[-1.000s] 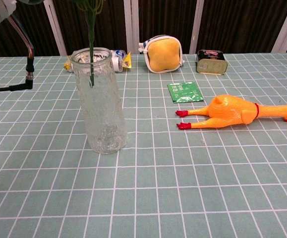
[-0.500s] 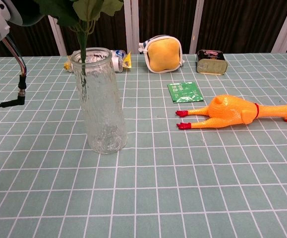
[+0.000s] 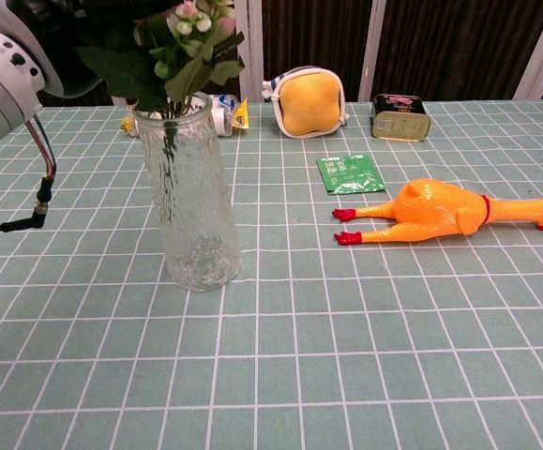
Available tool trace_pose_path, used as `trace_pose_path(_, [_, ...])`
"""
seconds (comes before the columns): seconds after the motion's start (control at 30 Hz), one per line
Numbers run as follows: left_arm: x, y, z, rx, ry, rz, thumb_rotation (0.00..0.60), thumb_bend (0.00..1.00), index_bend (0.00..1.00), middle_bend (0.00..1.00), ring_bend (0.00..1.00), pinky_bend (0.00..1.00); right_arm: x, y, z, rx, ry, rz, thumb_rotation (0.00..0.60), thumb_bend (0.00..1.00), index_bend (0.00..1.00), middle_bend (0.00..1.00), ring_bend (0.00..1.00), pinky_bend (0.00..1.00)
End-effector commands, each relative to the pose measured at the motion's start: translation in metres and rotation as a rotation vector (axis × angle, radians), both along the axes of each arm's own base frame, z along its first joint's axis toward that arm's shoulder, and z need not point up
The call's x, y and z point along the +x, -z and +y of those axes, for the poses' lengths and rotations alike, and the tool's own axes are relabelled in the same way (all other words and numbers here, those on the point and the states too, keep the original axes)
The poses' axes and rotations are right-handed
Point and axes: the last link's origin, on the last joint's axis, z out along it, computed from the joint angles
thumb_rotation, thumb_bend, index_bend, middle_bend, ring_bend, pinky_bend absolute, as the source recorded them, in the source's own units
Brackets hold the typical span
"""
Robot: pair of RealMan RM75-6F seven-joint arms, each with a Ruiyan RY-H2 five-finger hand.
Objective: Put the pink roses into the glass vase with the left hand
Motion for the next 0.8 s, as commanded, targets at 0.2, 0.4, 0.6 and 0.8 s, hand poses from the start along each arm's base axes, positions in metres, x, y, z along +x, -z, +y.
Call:
trace_pose_path(0.2, [-0.016, 0.0, -0.003, -0.033, -0.007, 0.027, 0.6, 0.41, 0.34, 0.33, 0.23, 0.36, 0.001, -0.001, 0.001, -0.004, -0.005, -0.005, 0.6, 0.28, 0.18, 0.08, 0.04, 0.0])
trace_pose_path(0.4, [-0.039, -0.002, -0.003, -0.06, -0.043, 0.08, 0.6, 0.39, 0.3, 0.27, 0.17, 0.28, 0.001, 0.0, 0.0, 0.0, -0.005, -0.005, 0.6, 0.28, 0.18, 0.08, 0.04, 0.0])
trace_pose_path(0.6, [-0.045, -0.006, -0.001, -0.097, -0.022, 0.146, 0.6, 0.24, 0.14, 0.14, 0.02, 0.13, 0.002, 0.003, 0.0, 0.01, -0.008, -0.002, 0.6, 0.28, 0.18, 0.08, 0.04, 0.0])
trace_pose_path(0.8, [-0.037, -0.013, 0.0, -0.109, 0.014, 0.186, 0.6, 0.17, 0.08, 0.07, 0.0, 0.08, 0.004, 0.006, -0.002, 0.023, -0.013, 0.002, 0.6, 0.28, 0.18, 0.08, 0.04, 0.0])
